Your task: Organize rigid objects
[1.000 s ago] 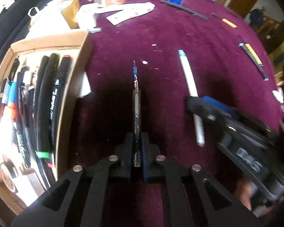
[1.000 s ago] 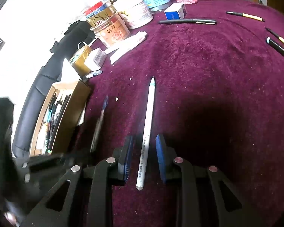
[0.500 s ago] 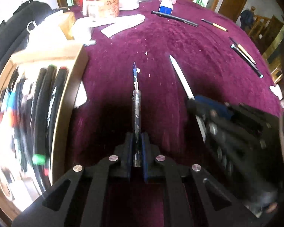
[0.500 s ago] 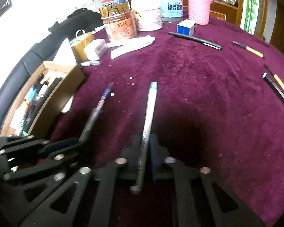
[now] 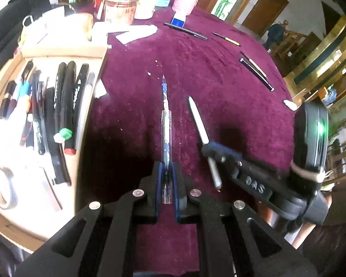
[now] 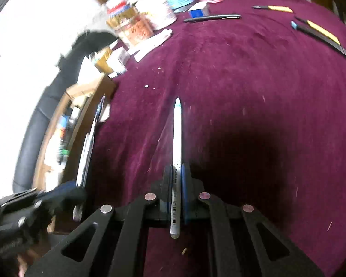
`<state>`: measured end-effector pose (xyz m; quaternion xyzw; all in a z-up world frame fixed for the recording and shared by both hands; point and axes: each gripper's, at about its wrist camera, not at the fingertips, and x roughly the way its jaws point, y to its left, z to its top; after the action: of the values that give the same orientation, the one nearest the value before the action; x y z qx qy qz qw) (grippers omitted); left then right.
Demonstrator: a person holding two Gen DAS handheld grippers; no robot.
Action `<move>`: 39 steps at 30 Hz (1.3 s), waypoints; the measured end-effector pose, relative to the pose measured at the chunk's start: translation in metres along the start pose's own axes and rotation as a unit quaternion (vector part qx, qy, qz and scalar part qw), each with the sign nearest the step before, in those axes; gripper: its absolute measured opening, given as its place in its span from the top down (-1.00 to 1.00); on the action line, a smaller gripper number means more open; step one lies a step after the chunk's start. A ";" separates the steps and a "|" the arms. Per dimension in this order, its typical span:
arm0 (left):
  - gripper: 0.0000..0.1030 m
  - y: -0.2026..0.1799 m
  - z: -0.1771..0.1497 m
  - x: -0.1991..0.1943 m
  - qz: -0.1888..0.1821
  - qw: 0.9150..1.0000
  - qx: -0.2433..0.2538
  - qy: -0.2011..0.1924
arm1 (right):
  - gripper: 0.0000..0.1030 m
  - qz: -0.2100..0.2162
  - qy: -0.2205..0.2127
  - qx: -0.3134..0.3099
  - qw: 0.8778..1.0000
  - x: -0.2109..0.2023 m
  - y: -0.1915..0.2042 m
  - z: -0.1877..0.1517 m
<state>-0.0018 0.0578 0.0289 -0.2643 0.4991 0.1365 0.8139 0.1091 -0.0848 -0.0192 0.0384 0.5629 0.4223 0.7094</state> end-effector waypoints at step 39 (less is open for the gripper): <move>0.88 0.196 -0.016 -0.085 0.019 0.984 -0.157 -0.083 | 0.86 0.054 0.032 -0.112 0.992 0.058 0.176 -0.006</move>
<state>-0.1485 0.2136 0.0408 -0.3669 0.4075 0.2503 0.7979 0.0069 0.0625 0.0277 -0.0245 0.5312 0.5218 0.6670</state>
